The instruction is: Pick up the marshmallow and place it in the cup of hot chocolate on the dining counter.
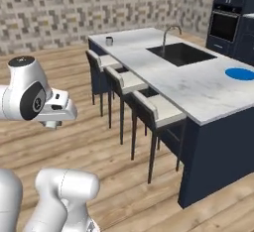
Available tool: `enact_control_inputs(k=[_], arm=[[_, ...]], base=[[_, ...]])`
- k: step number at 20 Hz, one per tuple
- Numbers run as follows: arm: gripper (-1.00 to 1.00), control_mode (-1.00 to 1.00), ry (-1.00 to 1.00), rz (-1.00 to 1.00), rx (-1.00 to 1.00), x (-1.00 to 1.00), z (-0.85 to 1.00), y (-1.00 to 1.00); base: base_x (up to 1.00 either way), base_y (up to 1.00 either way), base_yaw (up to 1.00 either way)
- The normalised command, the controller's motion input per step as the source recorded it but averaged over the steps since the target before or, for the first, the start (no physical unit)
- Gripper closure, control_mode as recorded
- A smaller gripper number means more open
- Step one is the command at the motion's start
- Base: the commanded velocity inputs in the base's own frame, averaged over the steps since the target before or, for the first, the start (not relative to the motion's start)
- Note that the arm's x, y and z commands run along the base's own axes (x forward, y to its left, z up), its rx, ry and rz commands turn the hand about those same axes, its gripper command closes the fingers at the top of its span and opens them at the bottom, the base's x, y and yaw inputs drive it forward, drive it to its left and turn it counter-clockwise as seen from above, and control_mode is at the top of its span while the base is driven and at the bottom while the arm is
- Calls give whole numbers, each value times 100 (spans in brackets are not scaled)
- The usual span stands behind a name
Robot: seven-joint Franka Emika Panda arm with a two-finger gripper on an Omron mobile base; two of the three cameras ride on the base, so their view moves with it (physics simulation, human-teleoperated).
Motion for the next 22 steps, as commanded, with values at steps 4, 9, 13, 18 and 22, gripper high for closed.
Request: enact_control_inputs(k=[4, 9, 13, 18, 22], arm=[[100, 100, 0, 0, 0, 0, 0, 0], [100, 100, 0, 0, 0, 0, 0, 0], [100, 100, 0, 0, 0, 0, 0, 0], [100, 100, 0, 0, 0, 0, 0, 0], [100, 100, 0, 0, 0, 0, 0, 0]], base=[[50, 100, -34], [51, 100, -25], [54, 100, -30], [57, 100, -42], [53, 100, -46]])
